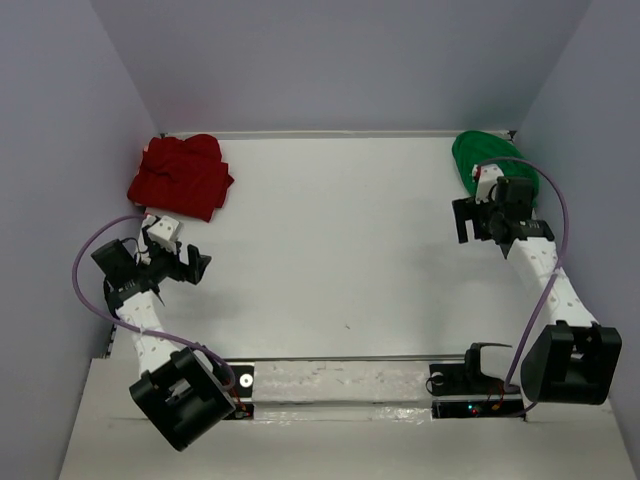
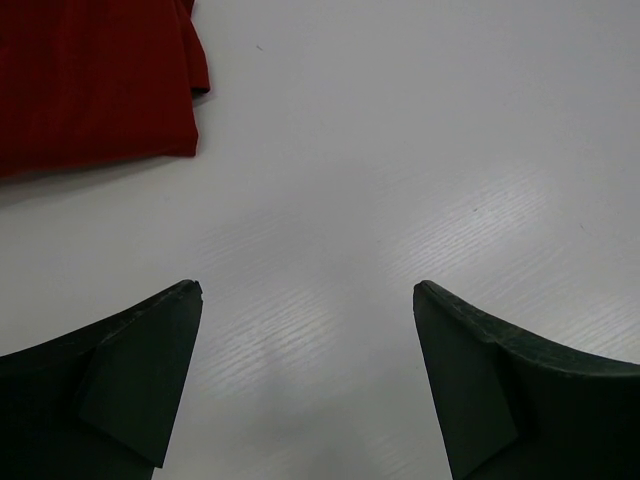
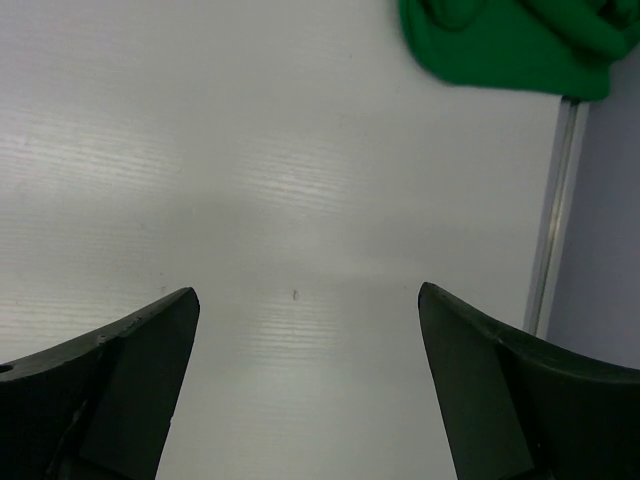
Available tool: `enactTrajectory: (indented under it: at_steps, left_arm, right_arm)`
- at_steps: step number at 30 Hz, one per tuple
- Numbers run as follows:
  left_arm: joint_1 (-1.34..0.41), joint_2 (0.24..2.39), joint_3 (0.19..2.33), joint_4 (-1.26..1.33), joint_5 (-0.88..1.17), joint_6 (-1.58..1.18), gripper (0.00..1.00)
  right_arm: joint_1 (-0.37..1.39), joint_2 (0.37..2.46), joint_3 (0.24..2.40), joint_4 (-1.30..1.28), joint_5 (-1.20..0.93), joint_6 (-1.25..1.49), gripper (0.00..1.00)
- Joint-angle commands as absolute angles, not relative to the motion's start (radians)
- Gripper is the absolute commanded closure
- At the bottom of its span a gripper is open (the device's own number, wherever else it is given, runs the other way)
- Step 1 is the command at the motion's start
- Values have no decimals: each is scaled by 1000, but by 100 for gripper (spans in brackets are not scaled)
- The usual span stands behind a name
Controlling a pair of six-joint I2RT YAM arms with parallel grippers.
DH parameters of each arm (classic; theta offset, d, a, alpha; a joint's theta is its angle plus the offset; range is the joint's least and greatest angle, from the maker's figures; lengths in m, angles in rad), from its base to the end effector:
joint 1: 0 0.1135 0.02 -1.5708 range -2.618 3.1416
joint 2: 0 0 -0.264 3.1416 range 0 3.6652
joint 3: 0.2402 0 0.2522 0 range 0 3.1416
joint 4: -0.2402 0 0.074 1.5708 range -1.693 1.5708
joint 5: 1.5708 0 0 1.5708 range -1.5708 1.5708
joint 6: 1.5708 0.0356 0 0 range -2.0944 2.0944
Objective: Fold and stack the t-shirts
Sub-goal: Grab crumpled tshirt from bin with the right arm
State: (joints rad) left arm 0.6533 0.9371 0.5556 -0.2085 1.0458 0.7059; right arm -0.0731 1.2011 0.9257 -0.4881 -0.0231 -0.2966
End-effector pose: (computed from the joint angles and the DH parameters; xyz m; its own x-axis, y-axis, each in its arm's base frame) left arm 0.1693 0.0908 0.2396 -0.1634 0.2844 -0.9447 0.4893 0.8549 0.1727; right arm 0.2552 -0.0179 0.2750 -0.6760 -0.2435 -0.6955 -0.1476 0.9695 -0.1959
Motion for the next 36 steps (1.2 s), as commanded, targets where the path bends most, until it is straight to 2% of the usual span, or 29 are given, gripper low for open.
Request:
enactTrajectory:
  at_steps: [1, 5, 9, 10, 11, 13, 14, 18, 31, 36]
  left_arm:
    - [646, 968, 627, -244, 1091, 747, 4]
    - [644, 942, 626, -249, 1097, 749, 4]
    - [644, 914, 621, -249, 1089, 746, 4]
    - [643, 913, 623, -245, 1088, 742, 4]
    - [644, 910, 623, -241, 1077, 735, 4]
    - [643, 911, 623, -233, 1072, 718, 4]
    - [643, 910, 623, -233, 1072, 718, 4]
    - [643, 896, 617, -235, 1069, 724, 4]
    - [643, 879, 615, -226, 1039, 710, 7]
    - [643, 882, 611, -219, 1037, 706, 7]
  right_arm:
    - [-80, 1253, 1108, -404, 96, -371, 5]
    - [-80, 1400, 1204, -296, 242, -485, 7]
    - [-80, 1547, 1316, -226, 281, -522, 10]
    - [-80, 1580, 1339, -224, 276, -520, 13]
    - [-89, 1647, 1362, -222, 275, -520, 20]
    - [-89, 1715, 1437, -224, 275, -520, 24]
    - [-89, 1780, 1460, -224, 281, -526, 36]
    - [-98, 1926, 1568, -224, 307, -535, 54]
    - [-117, 2221, 1827, -248, 360, -569, 51]
    - [-117, 2292, 1867, -261, 362, -566, 49]
